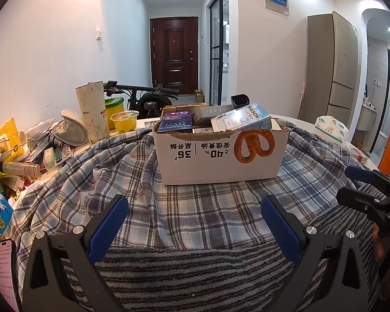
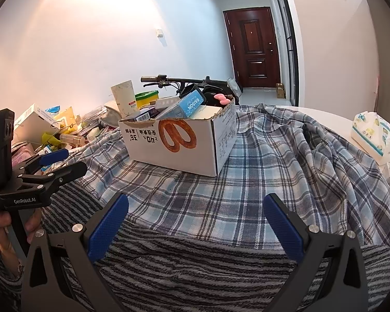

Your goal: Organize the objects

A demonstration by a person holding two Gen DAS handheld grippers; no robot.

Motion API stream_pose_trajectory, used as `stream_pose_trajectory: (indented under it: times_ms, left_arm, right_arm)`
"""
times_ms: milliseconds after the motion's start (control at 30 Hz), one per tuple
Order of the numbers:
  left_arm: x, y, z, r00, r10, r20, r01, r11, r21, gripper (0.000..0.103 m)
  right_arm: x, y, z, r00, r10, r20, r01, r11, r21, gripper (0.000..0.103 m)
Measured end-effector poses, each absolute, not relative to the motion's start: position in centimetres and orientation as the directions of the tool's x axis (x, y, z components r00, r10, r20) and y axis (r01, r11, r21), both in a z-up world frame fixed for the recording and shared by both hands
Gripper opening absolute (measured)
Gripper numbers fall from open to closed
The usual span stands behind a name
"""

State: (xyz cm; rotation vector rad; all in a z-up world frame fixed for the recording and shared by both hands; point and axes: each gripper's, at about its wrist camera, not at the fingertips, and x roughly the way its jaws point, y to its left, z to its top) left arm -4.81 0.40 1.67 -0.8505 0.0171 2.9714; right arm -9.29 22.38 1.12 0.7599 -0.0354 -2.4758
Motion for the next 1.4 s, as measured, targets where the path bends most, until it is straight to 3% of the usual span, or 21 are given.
stream_pose_trajectory:
  times_ms: [1400]
  left_arm:
    - [-4.63, 0.56, 1.67, -0.854, 0.041, -0.519, -0.055, -0.998, 0.012, 0.103]
  right_arm:
    - [-9.69, 21.96, 0.74, -0.681, -0.494, -0.540, 0.490, -0.856, 0.165, 0.103]
